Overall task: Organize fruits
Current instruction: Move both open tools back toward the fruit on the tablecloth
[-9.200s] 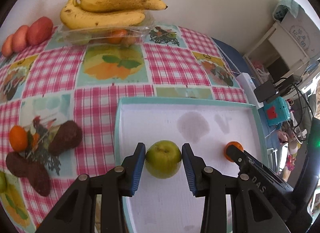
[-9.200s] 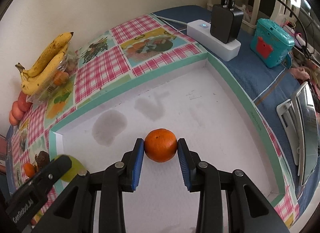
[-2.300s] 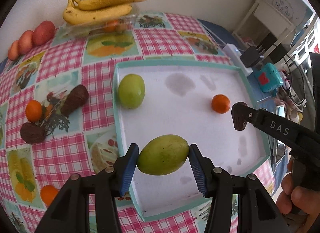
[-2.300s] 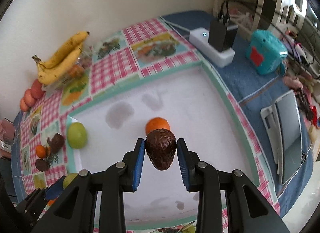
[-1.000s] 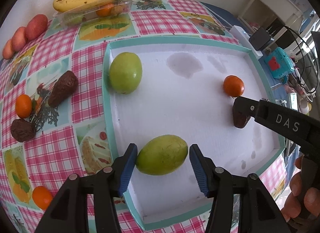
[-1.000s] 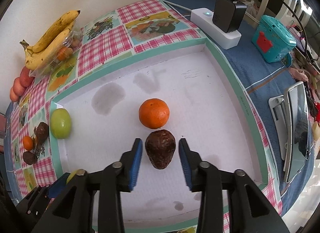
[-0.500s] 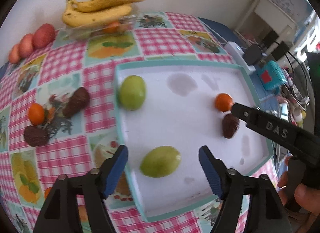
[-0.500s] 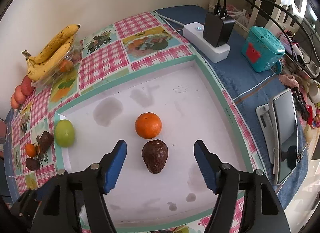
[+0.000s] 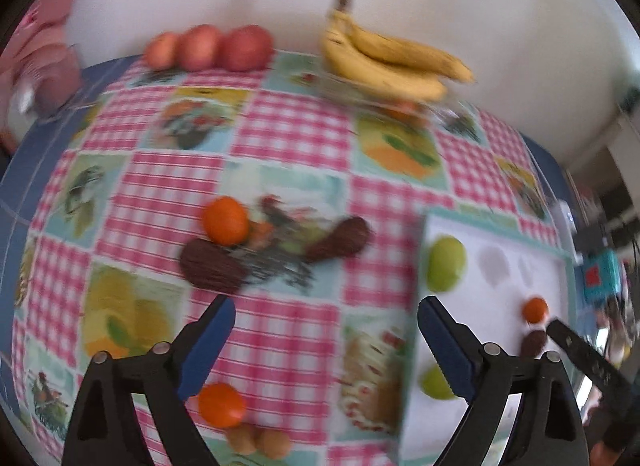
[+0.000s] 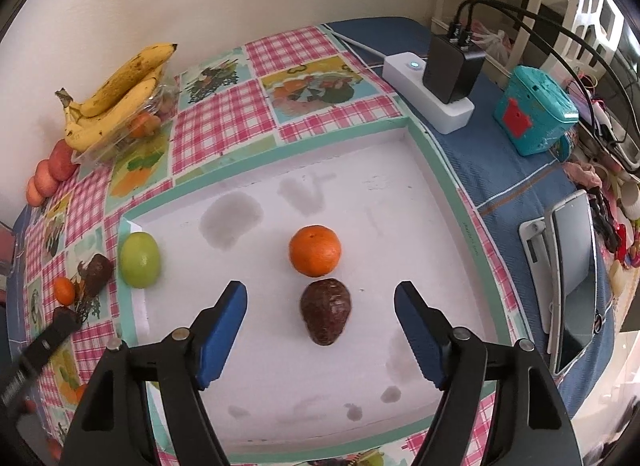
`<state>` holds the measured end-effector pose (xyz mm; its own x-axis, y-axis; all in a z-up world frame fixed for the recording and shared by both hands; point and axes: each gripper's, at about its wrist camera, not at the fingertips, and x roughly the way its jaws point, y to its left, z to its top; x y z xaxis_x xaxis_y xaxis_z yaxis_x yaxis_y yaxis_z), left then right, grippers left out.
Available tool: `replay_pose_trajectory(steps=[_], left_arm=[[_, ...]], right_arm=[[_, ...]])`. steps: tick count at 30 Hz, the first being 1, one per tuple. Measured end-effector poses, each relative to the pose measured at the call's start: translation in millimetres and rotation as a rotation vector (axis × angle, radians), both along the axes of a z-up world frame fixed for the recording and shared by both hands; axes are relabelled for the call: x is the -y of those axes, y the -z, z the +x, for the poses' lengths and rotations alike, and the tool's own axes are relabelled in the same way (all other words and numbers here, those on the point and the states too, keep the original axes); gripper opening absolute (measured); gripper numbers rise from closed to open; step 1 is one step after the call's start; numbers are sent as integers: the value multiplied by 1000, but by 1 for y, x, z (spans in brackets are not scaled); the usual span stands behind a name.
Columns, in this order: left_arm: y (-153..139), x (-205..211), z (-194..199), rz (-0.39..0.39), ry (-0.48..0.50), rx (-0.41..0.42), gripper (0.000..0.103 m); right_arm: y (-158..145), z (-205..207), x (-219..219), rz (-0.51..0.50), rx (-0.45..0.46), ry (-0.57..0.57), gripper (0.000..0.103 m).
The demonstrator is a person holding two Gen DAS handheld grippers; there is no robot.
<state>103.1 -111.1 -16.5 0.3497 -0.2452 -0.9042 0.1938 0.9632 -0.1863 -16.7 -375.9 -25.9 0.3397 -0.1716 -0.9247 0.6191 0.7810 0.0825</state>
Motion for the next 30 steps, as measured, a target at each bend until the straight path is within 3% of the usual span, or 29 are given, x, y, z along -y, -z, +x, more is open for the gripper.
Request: replay_pose_trajectory(steps=[11, 13, 18, 30], left_arm=[[-7, -71, 23, 30, -186, 34, 103], [-9, -81, 24, 31, -209, 43, 103], [-13, -103, 27, 29, -271, 67, 103], [-23, -126, 30, -37, -318, 149, 103]], right_arm=[[-11, 18, -30, -28, 17, -91, 78], [-12, 22, -37, -27, 22, -113, 90], [-16, 29, -51, -26, 46, -151, 90], [-27, 42, -81, -37, 158, -213, 90]])
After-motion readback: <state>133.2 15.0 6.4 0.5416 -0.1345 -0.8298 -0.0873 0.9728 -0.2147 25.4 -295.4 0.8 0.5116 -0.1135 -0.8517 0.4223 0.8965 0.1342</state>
